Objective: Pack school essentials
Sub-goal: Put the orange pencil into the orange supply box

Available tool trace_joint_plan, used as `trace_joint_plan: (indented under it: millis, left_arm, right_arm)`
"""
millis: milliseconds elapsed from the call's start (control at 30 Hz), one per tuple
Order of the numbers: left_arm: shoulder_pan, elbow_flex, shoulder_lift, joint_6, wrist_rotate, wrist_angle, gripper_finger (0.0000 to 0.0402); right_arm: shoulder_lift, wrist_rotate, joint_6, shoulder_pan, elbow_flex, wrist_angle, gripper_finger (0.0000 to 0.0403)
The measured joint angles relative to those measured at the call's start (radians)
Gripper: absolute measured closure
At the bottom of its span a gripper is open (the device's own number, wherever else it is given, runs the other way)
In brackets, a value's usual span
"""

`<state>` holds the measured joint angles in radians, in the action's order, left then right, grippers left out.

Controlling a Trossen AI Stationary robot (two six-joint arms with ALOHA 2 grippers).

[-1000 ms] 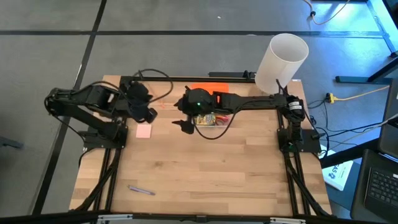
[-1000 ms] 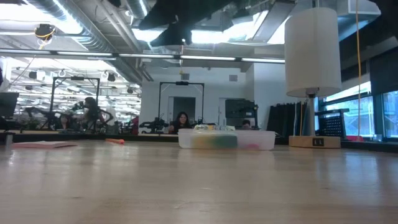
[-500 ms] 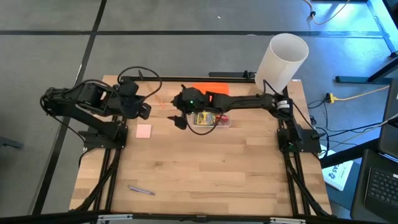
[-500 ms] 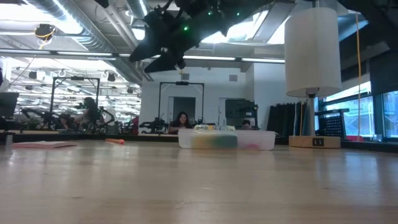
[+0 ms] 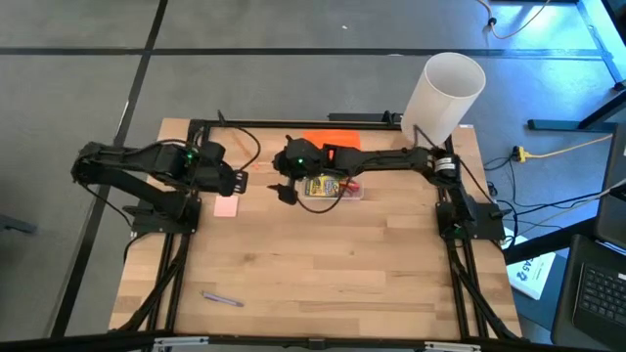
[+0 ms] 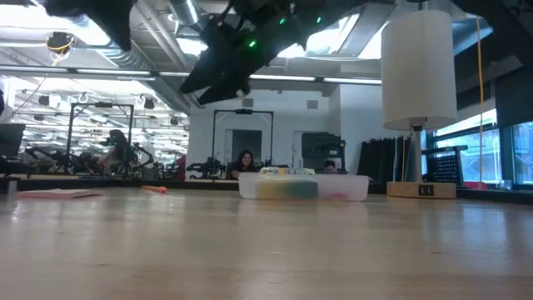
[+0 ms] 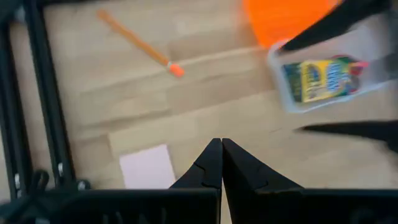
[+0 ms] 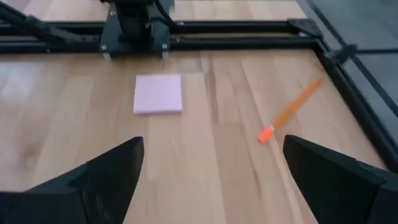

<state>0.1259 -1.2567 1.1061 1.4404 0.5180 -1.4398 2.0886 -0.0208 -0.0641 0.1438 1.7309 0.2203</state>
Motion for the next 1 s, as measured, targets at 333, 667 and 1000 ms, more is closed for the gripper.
trace_joint_plan:
  millis: [333,667,1000]
  left_arm:
    - [-0.150,0.174,0.000,0.095,-0.067,0.142,0.0401]
    - [-0.317,0.347,0.013,0.024,-0.077,0.619,0.0401]
    - [-0.439,0.400,0.067,0.073,-0.121,0.723,0.0401]
  right_arm:
    - [-0.183,-0.006,-0.030,0.026,0.002,0.380,0.0018]
    - [-0.319,-0.010,-0.091,0.028,0.002,0.647,0.0018]
    - [-0.378,-0.122,-0.100,0.035,0.002,0.872,0.0018]
